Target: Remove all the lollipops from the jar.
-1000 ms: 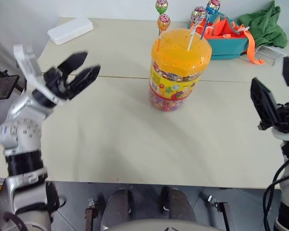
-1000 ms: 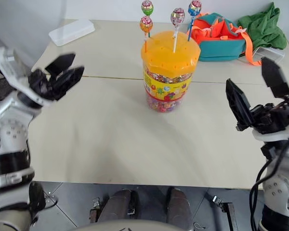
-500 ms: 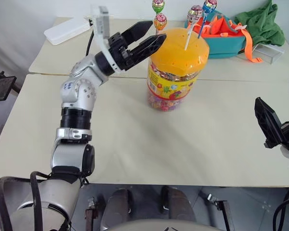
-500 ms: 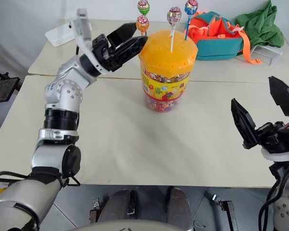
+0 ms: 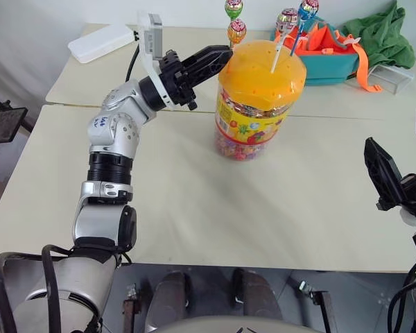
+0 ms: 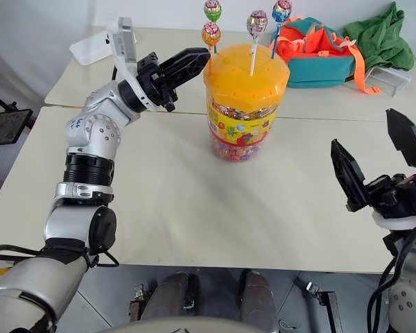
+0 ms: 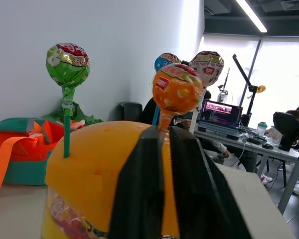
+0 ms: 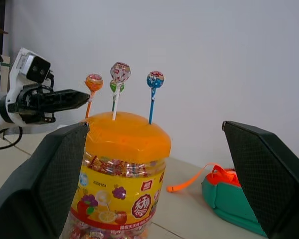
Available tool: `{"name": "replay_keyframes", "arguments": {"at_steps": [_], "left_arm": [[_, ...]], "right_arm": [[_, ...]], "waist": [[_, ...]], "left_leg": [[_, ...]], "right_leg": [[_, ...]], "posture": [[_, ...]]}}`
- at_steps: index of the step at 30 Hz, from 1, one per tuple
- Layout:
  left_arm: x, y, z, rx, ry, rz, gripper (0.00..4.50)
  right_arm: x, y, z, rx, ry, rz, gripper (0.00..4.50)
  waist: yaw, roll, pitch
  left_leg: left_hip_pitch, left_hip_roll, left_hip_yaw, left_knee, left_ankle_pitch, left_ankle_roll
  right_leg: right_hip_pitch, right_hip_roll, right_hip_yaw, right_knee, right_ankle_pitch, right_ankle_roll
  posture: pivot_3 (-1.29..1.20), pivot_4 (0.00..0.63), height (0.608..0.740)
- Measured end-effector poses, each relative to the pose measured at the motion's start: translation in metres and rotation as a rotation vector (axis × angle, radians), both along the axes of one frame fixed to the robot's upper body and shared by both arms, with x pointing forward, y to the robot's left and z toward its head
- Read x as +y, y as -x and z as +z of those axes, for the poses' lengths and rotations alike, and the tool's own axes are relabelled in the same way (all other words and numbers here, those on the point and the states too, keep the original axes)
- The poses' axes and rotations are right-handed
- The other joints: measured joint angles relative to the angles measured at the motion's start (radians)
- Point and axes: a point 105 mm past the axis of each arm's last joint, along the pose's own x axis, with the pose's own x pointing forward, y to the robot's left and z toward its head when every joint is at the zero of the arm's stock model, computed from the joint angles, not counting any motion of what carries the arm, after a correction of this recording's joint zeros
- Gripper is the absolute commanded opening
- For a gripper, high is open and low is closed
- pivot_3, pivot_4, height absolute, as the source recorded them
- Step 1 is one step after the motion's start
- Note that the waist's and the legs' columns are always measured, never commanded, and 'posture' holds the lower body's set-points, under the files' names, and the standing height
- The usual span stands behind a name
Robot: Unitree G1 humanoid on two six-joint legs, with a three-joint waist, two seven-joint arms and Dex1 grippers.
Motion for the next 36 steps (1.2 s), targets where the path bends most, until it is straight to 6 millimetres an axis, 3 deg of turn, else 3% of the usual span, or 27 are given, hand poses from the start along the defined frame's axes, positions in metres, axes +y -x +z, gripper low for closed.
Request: {"name": "replay_keyframes", "arguments": {"at_steps": [9, 12, 18, 25, 32, 36], "left_arm": [[0.015, -0.004, -0.005, 0.033, 0.069, 0.031, 0.01], [0.018, -0.001, -0.006, 0.047, 0.079, 0.022, 0.61], [0.011, 0.006, -0.010, 0.021, 0.057, 0.007, 2.26], [-0.003, 0.005, -0.006, -0.006, 0.043, 0.001, 2.26], [-0.009, 0.002, -0.004, 0.003, 0.030, 0.001, 0.12], [-0.006, 0.003, -0.001, 0.017, 0.071, -0.015, 0.03]], "right_arm": [[0.010, -0.006, 0.004, 0.000, 0.008, 0.052, 4.50], [0.012, -0.007, 0.005, -0.001, 0.010, 0.061, 4.50], [0.013, -0.009, 0.006, -0.001, 0.012, 0.070, 4.50], [0.015, -0.009, 0.005, 0.004, 0.019, 0.083, 4.50], [0.016, -0.009, 0.005, 0.005, 0.024, 0.089, 4.50], [0.019, -0.009, 0.004, 0.005, 0.025, 0.106, 4.50]], "waist": [[-0.002, 0.000, 0.000], [-0.001, 0.000, 0.000], [0.000, 0.000, 0.000], [0.001, 0.000, 0.000], [-0.001, 0.000, 0.000], [0.001, 0.000, 0.000]], "left_leg": [[0.000, 0.000, 0.000, 0.000, 0.000, 0.000], [0.000, 0.000, 0.000, 0.000, 0.000, 0.000], [0.000, 0.000, 0.000, 0.000, 0.000, 0.000], [0.000, 0.000, 0.000, 0.000, 0.000, 0.000], [0.000, 0.000, 0.000, 0.000, 0.000, 0.000], [0.000, 0.000, 0.000, 0.000, 0.000, 0.000]], "right_leg": [[0.000, 0.000, 0.000, 0.001, 0.000, 0.000], [0.000, 0.000, 0.000, 0.000, 0.000, 0.000], [0.000, 0.000, 0.000, 0.000, 0.000, 0.000], [0.000, 0.000, 0.000, 0.000, 0.000, 0.000], [0.000, 0.000, 0.000, 0.000, 0.000, 0.000], [0.000, 0.000, 0.000, 0.000, 0.000, 0.000]], "posture": [[0.00, 0.150, 0.740], [0.00, 0.150, 0.740], [0.00, 0.150, 0.740], [0.00, 0.150, 0.740], [0.00, 0.150, 0.740], [0.00, 0.150, 0.740]]}}
